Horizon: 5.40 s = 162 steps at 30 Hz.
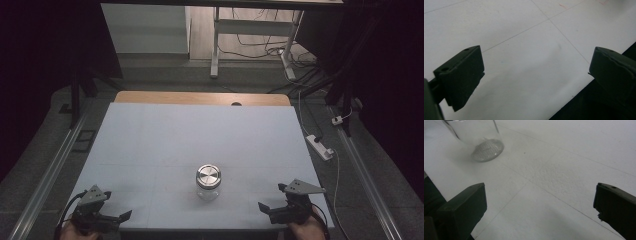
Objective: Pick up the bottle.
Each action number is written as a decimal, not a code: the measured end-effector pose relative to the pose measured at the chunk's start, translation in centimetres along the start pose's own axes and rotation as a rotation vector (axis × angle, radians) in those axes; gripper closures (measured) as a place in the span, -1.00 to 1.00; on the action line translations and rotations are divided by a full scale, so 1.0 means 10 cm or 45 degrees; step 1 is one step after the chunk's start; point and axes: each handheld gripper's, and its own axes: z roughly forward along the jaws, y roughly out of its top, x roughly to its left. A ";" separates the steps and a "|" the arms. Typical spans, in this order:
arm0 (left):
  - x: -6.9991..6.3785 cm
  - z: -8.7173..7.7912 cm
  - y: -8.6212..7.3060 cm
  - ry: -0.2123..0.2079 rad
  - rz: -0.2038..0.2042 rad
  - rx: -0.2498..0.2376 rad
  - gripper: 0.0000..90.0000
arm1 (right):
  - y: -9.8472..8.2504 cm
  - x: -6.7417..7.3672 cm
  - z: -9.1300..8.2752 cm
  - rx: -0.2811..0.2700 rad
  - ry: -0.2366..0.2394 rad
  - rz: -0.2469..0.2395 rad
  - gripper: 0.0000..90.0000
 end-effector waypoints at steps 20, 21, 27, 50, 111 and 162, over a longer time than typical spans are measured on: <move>-0.06 0.05 0.03 0.004 0.025 0.040 -0.99 | 0.01 0.01 0.03 0.042 -0.003 -0.003 -1.00; -0.06 0.06 0.03 0.007 0.028 0.042 -0.99 | 0.01 0.01 0.03 0.042 -0.003 -0.003 -1.00; -0.06 0.06 0.03 0.016 0.020 0.052 -0.99 | 0.02 0.02 0.03 0.045 0.007 -0.008 -1.00; -0.06 0.06 0.03 0.021 0.020 0.049 -1.00 | 0.13 0.11 0.08 -0.004 0.090 -0.093 -1.00; -0.07 0.06 0.03 0.026 0.025 0.049 -1.00 | 0.58 0.49 0.83 0.063 0.307 -0.194 -1.00; -0.07 0.08 0.04 0.022 0.044 0.068 -1.00 | 0.74 0.80 1.33 0.023 0.338 -0.426 -0.67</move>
